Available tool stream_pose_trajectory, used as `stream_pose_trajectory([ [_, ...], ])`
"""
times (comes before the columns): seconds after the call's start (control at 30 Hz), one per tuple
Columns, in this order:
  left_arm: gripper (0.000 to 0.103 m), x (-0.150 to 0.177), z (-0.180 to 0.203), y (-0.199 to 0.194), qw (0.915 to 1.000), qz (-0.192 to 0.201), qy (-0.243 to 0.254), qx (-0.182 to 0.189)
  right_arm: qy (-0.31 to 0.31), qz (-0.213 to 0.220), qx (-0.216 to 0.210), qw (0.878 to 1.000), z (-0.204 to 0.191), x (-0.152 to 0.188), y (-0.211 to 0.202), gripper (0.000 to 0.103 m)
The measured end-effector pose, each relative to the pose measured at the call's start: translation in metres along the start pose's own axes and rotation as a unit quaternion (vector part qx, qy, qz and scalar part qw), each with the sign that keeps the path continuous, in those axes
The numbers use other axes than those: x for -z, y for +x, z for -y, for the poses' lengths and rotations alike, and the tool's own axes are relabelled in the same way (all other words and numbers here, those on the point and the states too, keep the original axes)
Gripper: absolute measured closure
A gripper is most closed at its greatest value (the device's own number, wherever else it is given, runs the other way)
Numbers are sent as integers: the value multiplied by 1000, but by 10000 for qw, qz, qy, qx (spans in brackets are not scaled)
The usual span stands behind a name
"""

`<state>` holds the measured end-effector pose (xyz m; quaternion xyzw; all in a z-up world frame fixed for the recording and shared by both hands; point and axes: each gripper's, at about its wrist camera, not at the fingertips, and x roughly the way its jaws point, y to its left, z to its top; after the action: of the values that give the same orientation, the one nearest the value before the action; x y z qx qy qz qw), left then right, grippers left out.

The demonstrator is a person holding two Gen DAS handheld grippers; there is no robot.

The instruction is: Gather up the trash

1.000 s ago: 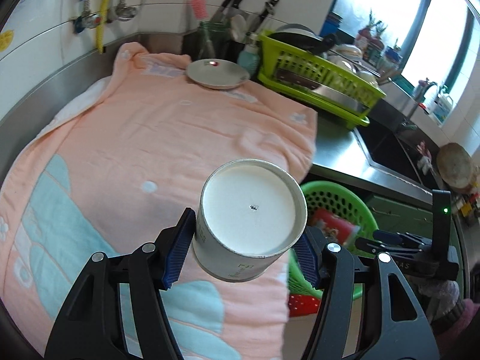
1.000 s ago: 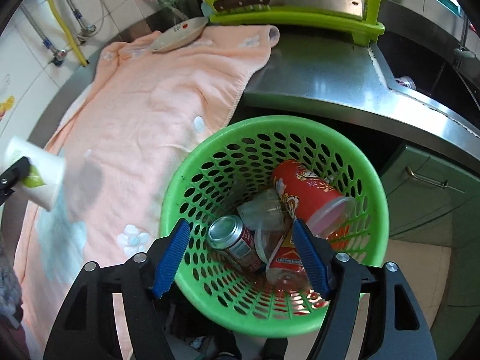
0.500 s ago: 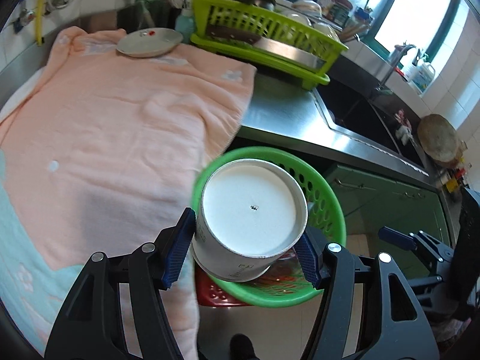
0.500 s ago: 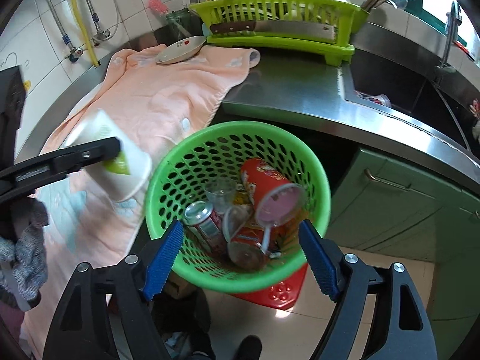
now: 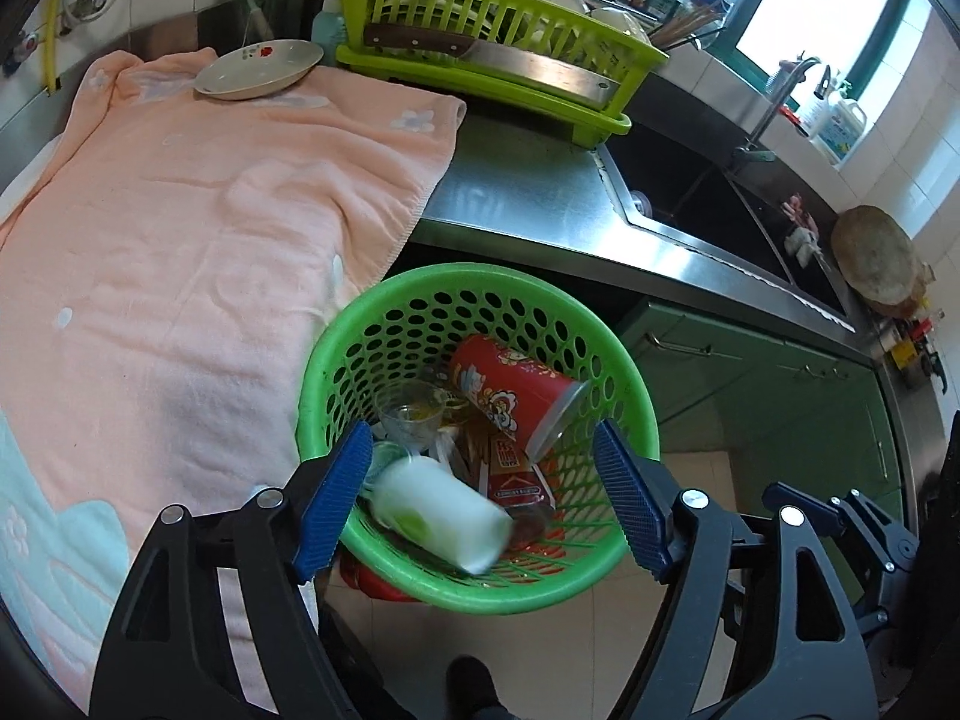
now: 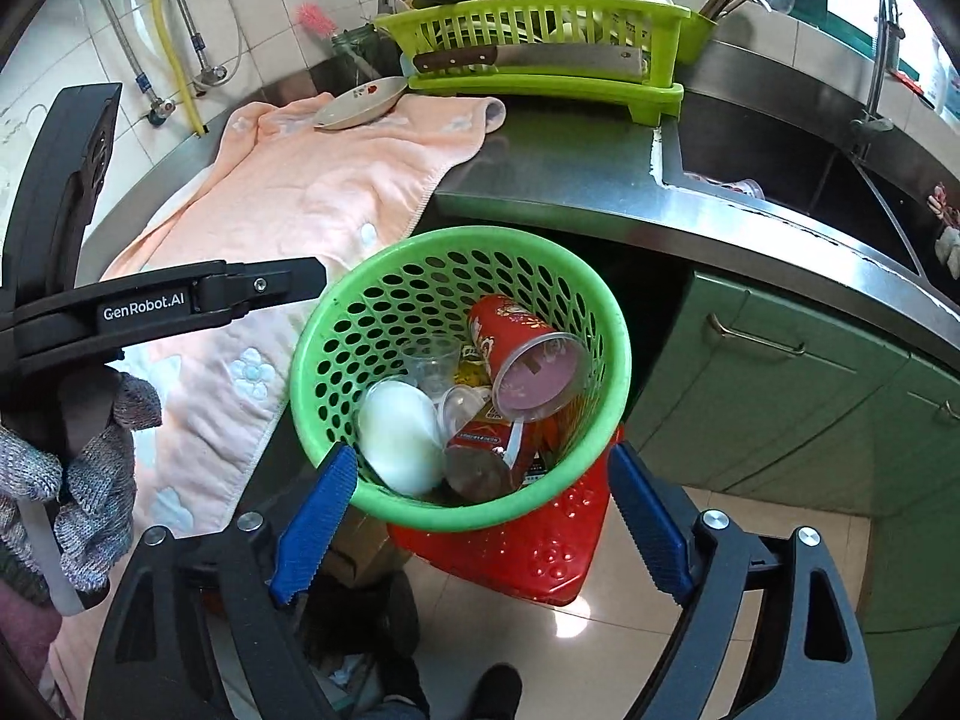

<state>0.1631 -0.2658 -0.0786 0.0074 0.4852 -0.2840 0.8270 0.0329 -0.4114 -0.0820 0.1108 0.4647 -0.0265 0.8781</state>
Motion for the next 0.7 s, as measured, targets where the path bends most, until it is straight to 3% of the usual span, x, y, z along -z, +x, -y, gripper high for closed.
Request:
stream_pose_trajectory([
  [0.53,8,27,-19,-96,9944,800,-55,-689,-211,327,-214,9990,-29,7,-29,12],
  [0.7,6,38,-34,-123,9909,987,-154,-899,-336,446,-265,9981,-46,4,-37,11],
])
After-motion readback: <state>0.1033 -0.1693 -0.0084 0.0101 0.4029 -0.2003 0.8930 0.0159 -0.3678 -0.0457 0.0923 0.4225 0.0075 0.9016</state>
